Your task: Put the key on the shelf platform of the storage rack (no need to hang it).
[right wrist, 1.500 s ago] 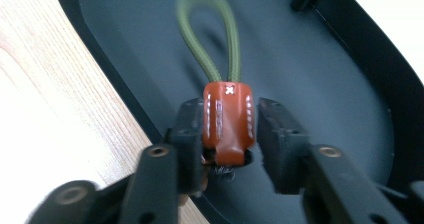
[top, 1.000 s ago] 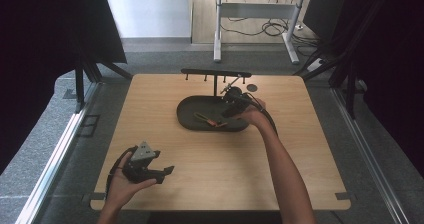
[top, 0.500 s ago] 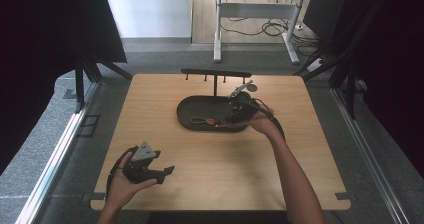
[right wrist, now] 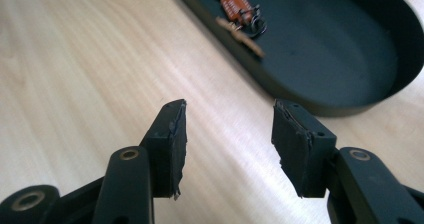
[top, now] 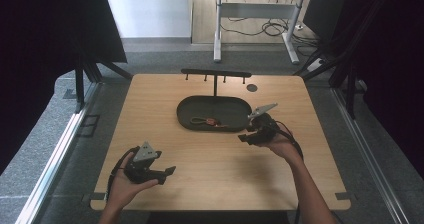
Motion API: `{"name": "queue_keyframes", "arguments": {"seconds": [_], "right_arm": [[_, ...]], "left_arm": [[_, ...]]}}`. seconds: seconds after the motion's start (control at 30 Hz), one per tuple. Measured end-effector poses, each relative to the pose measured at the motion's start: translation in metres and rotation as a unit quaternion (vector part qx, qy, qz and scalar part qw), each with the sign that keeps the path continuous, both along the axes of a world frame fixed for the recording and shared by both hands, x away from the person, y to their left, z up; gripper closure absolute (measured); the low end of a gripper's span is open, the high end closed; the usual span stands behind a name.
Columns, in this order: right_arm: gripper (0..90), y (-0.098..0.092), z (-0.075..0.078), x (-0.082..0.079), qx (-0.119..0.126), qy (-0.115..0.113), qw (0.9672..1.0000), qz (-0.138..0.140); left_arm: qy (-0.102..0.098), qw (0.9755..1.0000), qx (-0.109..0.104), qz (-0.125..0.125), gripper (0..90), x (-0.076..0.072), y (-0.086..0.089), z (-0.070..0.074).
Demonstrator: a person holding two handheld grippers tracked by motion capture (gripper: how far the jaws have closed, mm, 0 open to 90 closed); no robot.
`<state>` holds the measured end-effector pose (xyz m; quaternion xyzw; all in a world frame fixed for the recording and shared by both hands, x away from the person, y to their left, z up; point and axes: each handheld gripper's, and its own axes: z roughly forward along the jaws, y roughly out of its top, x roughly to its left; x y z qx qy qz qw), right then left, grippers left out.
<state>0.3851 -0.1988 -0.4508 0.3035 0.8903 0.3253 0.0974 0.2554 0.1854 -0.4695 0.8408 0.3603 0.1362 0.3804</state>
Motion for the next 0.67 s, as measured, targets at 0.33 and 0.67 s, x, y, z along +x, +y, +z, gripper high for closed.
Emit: {"name": "queue_keyframes", "arguments": {"seconds": [0.33,0.67], "right_arm": [[48.0,-0.025,-0.029,-0.036,0.032,0.008,0.9994,-0.012],[42.3,-0.033,-0.037,-0.04,0.064,-0.011,0.9965,-0.052]], "left_arm": [[-0.004,1.0,0.0,0.005,26.0,0.0,0.003,0.001],[-0.003,1.0,0.002,0.005,26.0,0.001,0.003,0.0]]}}
